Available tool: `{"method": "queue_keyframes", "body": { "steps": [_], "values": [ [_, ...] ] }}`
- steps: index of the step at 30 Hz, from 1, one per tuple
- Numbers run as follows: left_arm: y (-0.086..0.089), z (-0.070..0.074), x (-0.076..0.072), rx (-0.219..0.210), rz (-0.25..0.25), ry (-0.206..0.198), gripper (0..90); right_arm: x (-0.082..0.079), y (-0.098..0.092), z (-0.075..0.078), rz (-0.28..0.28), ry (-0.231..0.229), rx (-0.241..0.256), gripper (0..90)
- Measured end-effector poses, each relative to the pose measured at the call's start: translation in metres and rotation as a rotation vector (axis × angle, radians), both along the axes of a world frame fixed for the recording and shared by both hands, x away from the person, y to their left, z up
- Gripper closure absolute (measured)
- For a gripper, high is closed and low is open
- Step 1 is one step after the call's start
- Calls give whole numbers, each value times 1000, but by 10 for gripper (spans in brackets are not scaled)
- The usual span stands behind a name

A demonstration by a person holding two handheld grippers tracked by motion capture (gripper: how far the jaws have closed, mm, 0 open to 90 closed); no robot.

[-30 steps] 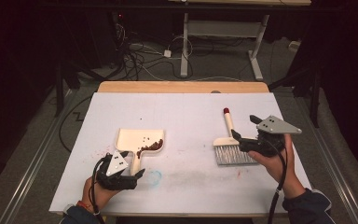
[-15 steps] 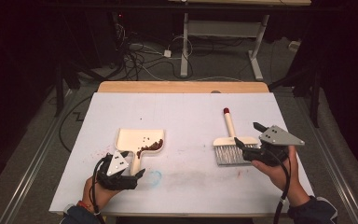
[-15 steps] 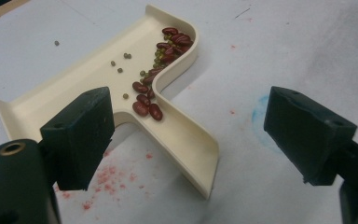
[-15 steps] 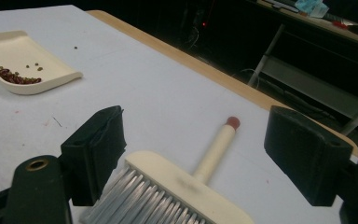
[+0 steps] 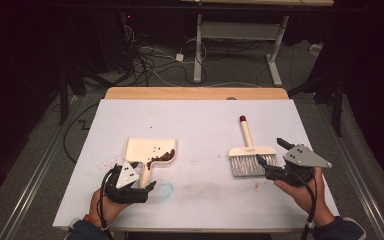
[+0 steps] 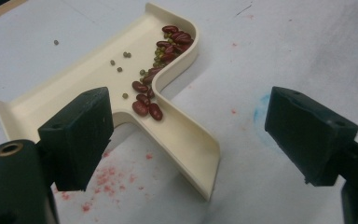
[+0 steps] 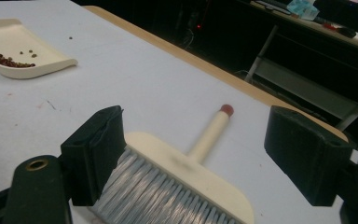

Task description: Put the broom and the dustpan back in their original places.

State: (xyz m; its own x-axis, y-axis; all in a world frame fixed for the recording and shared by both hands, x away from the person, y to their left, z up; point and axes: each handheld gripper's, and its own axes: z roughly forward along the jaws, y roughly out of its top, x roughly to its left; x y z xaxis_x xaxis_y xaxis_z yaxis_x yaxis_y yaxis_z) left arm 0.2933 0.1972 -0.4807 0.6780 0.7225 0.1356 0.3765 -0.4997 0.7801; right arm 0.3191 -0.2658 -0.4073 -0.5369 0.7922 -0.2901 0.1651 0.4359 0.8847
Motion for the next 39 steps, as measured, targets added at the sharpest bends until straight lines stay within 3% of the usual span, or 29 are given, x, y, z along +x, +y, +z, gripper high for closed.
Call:
{"method": "queue_keyframes", "body": {
  "steps": [21,30,39],
  "values": [
    [-4,1,-1,20,-19,-12,150,-17,-27,-34,31,57,-6,198],
    [-2,3,-4,3,-4,-22,150,-25,-41,-51,-13,111,3,205],
    [-2,1,-5,10,-3,-16,150,-25,-39,-58,3,134,-15,205]
  ]
}}
